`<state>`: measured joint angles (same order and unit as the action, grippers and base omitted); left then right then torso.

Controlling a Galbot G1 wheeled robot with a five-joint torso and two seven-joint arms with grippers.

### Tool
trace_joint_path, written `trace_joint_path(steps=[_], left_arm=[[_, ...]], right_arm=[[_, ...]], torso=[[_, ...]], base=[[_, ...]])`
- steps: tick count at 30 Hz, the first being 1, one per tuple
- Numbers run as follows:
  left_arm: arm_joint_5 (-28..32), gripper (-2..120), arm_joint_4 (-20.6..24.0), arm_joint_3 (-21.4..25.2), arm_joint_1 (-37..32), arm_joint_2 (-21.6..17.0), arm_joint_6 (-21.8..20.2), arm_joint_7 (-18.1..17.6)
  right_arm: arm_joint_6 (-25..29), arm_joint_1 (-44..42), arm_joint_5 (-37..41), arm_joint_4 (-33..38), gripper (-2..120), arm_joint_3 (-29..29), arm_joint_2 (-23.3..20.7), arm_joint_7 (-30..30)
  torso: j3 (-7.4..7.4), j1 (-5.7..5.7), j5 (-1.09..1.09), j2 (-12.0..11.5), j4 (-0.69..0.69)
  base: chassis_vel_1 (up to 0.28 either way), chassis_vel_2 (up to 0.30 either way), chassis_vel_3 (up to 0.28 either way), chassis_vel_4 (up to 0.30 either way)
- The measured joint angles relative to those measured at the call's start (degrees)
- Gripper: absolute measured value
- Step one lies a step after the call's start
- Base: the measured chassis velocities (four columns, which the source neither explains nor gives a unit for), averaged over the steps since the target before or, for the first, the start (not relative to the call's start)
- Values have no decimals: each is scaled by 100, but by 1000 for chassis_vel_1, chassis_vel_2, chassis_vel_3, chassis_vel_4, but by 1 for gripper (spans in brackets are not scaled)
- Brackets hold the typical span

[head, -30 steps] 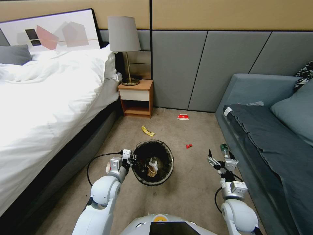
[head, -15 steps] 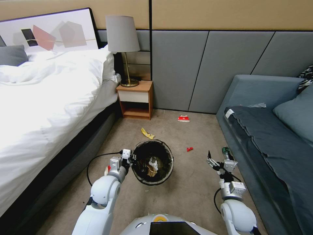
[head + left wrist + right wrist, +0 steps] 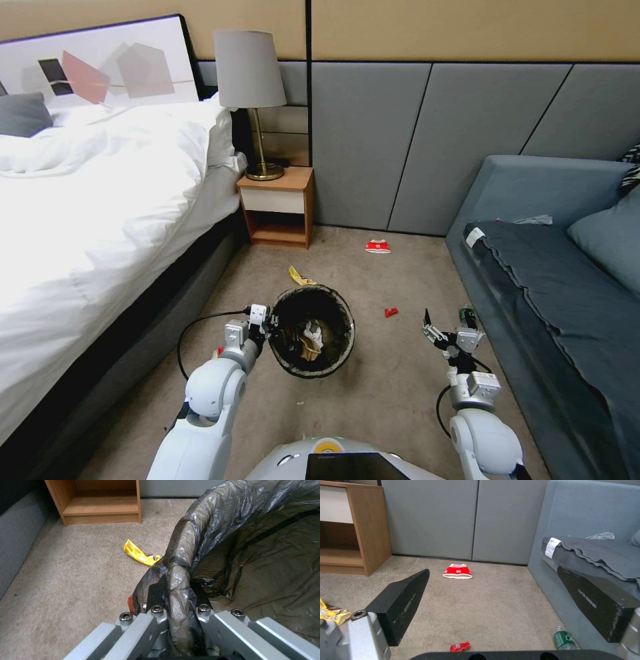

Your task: Pick up the trash bin, then pick up the garbage from the floor and place it into the trash bin.

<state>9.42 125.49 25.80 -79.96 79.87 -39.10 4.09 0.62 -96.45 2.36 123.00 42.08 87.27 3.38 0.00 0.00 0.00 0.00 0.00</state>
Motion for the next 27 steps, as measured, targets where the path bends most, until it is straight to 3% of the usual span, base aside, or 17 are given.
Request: trace_joint_path(steps=[27], left_arm=[[-1, 1, 16, 12, -6, 13, 21, 5]], right_arm=[[37, -12, -2, -91, 100, -19, 31, 3]], torso=[[0, 0, 0, 0, 0]], base=[[-82, 84, 78, -76]])
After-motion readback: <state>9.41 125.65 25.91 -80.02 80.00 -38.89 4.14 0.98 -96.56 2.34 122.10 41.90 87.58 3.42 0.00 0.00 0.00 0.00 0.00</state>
